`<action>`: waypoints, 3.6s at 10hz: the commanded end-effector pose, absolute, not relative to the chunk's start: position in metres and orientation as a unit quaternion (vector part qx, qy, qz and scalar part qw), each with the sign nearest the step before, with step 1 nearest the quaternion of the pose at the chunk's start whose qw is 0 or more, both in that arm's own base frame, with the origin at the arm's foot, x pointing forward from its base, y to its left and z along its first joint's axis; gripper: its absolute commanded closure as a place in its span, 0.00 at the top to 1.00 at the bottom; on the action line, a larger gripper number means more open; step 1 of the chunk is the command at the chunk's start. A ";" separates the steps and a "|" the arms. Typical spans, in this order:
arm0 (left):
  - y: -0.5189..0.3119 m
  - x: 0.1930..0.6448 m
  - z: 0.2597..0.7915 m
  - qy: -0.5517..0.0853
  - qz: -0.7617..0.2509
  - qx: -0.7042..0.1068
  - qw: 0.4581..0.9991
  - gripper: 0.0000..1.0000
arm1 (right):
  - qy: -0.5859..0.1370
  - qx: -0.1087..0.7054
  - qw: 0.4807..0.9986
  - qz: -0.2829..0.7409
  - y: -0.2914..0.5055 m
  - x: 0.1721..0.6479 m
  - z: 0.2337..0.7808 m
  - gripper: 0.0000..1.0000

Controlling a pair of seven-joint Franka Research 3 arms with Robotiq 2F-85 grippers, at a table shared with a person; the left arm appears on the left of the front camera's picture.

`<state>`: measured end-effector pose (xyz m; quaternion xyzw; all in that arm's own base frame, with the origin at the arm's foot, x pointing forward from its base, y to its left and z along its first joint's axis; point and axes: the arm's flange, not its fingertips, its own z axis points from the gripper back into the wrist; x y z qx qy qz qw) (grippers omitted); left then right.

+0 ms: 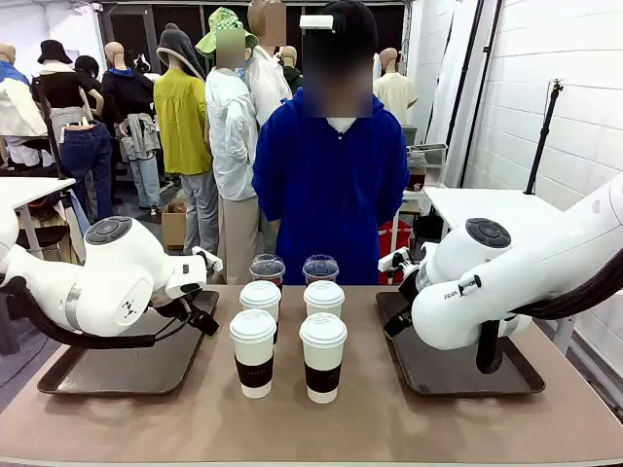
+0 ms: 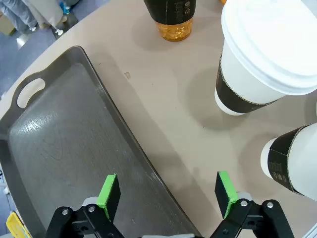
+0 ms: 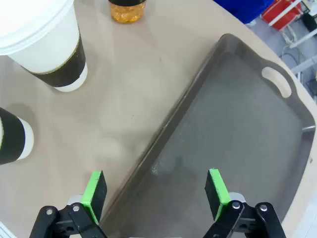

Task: Distribute the coffee onto the tray.
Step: Pick up one iced Americano and place it on the right Handle tray.

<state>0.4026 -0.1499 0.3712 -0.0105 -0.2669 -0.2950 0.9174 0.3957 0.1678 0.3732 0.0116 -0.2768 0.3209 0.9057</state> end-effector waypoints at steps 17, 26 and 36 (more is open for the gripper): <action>-0.149 0.402 0.385 -0.273 -0.295 0.000 0.916 1.00 | -0.277 0.021 0.903 0.327 0.166 0.396 0.384 1.00; -0.145 0.348 0.520 -0.245 -0.347 -0.010 0.905 1.00 | -0.286 0.071 0.865 0.406 0.133 0.354 0.512 1.00; -0.122 0.330 0.541 -0.303 -0.483 -0.108 0.814 1.00 | -0.339 0.160 0.793 0.480 0.100 0.341 0.532 1.00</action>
